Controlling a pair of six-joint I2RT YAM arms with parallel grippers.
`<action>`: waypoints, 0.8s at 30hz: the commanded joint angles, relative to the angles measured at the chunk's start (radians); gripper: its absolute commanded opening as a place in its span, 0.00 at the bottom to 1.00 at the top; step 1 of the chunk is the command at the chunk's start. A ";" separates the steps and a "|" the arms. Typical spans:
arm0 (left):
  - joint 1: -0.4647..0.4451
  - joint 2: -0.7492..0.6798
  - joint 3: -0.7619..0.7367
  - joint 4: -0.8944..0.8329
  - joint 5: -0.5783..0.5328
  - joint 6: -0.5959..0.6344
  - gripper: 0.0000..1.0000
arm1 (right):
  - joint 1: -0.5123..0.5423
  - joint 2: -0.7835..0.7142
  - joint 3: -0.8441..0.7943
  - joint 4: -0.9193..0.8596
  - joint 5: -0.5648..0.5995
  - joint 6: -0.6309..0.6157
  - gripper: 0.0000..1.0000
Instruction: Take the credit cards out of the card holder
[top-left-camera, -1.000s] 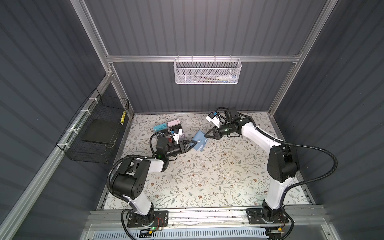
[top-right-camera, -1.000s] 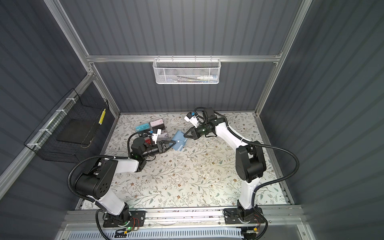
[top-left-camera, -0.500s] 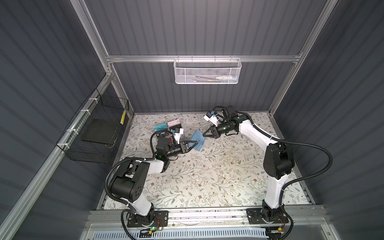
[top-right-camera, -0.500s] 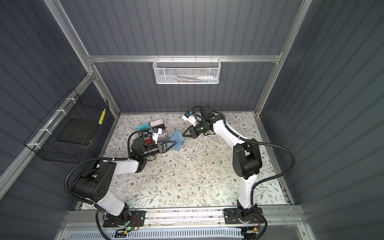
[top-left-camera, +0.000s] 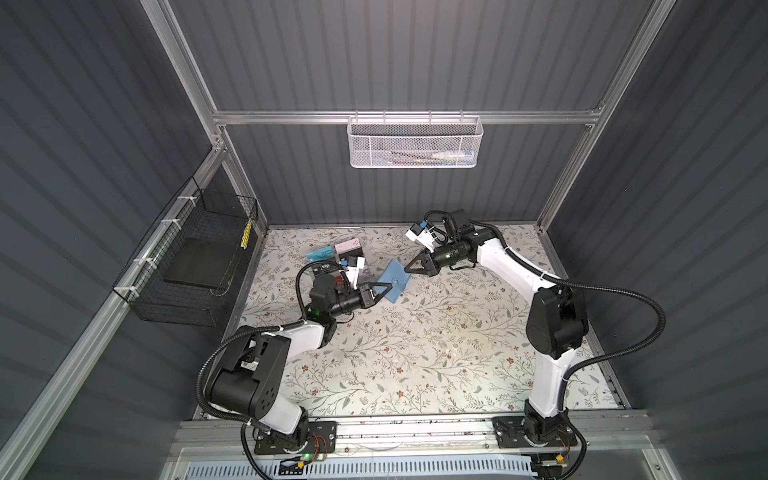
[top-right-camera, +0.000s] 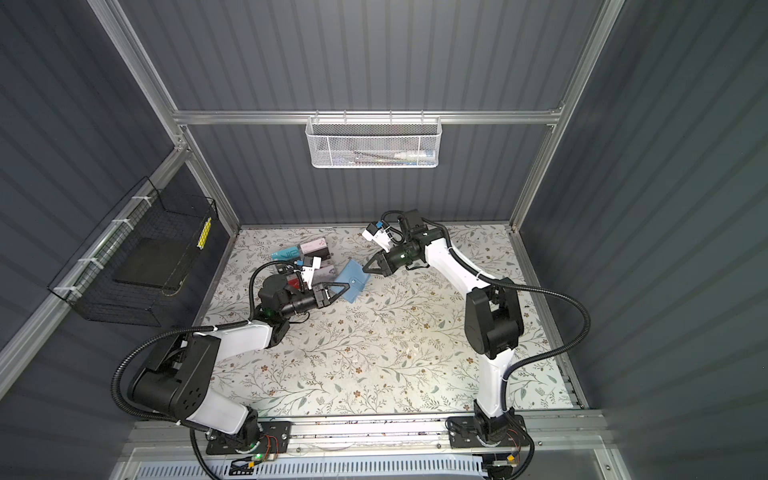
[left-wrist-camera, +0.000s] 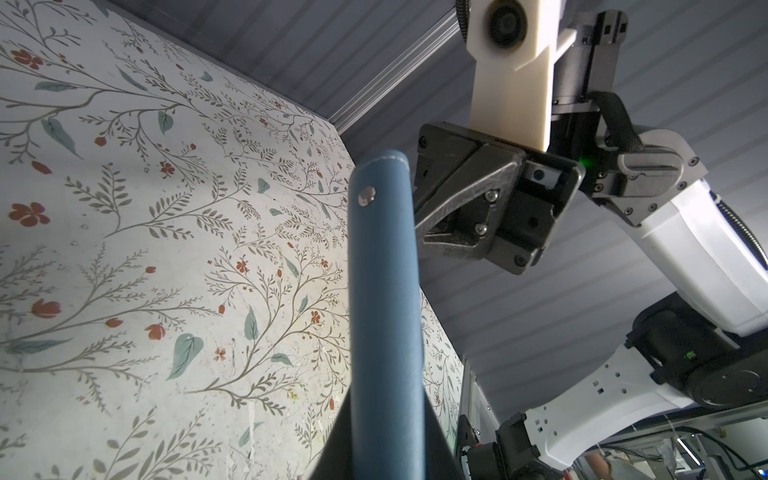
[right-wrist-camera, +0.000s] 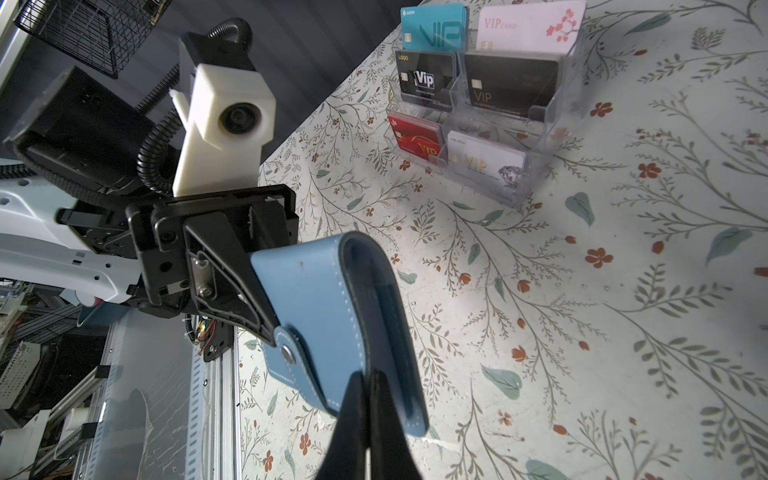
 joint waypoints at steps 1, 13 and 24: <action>-0.018 -0.056 0.000 -0.041 -0.026 0.074 0.00 | -0.003 -0.045 -0.024 0.085 0.080 0.050 0.16; -0.163 -0.210 0.017 -0.302 -0.807 0.350 0.00 | 0.043 -0.318 -0.363 0.443 0.533 0.534 0.99; -0.313 -0.106 -0.034 -0.048 -1.063 0.495 0.00 | 0.192 -0.292 -0.440 0.561 0.665 0.808 0.99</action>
